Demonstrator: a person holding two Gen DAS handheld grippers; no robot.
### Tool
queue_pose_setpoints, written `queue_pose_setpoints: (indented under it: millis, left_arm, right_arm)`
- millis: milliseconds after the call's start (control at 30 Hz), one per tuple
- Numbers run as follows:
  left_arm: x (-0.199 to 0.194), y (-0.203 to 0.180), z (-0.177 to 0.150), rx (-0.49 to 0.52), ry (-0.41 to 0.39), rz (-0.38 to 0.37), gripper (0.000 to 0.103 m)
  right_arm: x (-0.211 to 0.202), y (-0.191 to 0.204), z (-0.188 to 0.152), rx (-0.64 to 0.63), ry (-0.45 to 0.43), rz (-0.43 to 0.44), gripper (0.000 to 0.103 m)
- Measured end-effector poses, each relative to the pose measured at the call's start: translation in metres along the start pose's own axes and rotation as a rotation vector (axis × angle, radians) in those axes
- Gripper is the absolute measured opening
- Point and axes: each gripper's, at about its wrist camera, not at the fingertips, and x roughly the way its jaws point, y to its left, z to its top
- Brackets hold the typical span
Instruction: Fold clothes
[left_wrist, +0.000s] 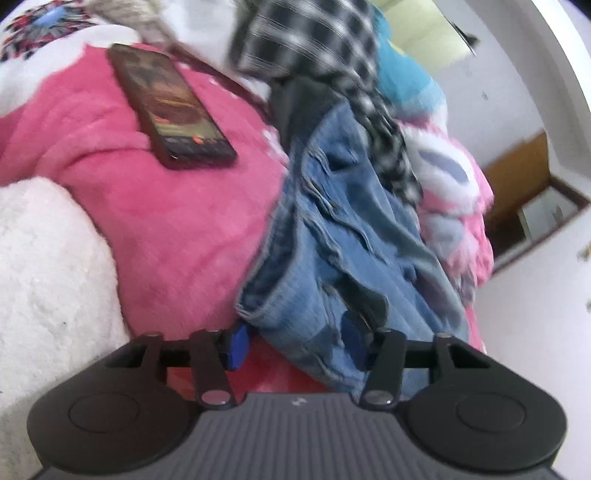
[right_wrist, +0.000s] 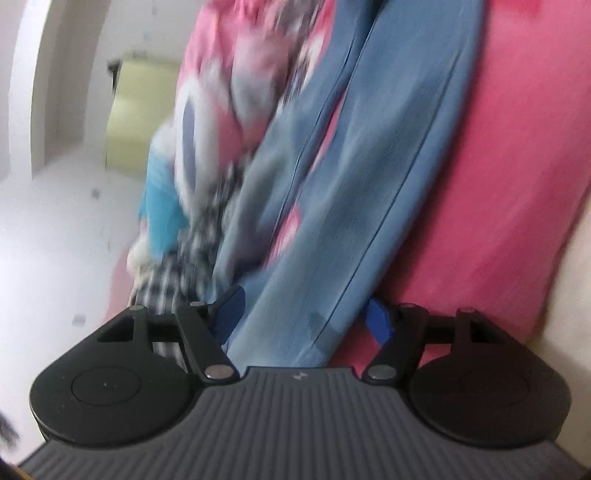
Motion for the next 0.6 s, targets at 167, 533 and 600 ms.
queue_pose_setpoints:
  millis: [167,533,600]
  left_arm:
    - [0.004,-0.001,0.004,-0.018,-0.050,0.030,0.037]
    - [0.000,-0.018,0.013,0.040,-0.095,0.013,0.020]
    - [-0.008,-0.019,0.020,0.036,-0.106,-0.008,0.017]
  right_arm:
    - [0.000,-0.021,0.010,0.113,-0.064,0.046,0.050]
    - [-0.022,-0.035,0.028,0.112,-0.213,0.027,0.005]
    - [-0.021,-0.032,0.029,0.108,-0.223,0.024,0.004]
